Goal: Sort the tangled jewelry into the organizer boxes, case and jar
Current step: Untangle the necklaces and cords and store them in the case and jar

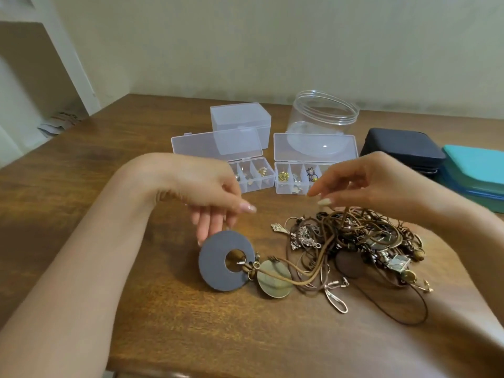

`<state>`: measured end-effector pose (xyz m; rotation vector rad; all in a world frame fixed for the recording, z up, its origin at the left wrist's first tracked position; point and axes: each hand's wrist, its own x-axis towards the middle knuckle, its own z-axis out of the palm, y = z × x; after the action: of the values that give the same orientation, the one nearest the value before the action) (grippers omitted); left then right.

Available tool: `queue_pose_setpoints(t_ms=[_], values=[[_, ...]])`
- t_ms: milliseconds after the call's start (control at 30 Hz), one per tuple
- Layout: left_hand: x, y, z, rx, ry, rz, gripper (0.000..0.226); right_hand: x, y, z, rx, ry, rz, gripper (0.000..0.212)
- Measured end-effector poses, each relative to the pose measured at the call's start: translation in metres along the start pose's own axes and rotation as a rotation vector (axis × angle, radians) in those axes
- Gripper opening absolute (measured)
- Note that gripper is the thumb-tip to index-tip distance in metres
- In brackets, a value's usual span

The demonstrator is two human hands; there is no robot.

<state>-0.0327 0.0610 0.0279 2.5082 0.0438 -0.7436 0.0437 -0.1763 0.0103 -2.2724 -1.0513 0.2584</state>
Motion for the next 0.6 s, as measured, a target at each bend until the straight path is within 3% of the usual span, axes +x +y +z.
queue_pose_setpoints(t_ms=[133,200,300,400,533,600], values=[[0.011,-0.004,-0.004,0.115,0.699,0.014,0.027,-0.006,0.016,-0.025,-0.140,0.139,0.044,0.016],[0.012,-0.005,-0.005,0.083,0.879,0.027,0.025,-0.010,0.022,-0.036,-0.132,0.064,0.084,0.009],[0.013,-0.005,-0.004,0.139,0.874,0.003,0.023,-0.020,0.031,-0.043,-0.100,-0.165,0.161,0.019],[0.017,0.004,0.005,0.151,0.859,0.080,0.020,-0.028,0.042,-0.049,-0.113,-0.228,0.197,0.020],[0.027,0.022,0.028,0.196,0.789,0.411,0.019,-0.033,0.050,-0.058,-0.108,-0.209,0.209,0.024],[0.034,0.027,0.040,0.328,0.642,0.559,0.042,-0.032,0.052,-0.057,-0.097,-0.218,0.198,0.032]])
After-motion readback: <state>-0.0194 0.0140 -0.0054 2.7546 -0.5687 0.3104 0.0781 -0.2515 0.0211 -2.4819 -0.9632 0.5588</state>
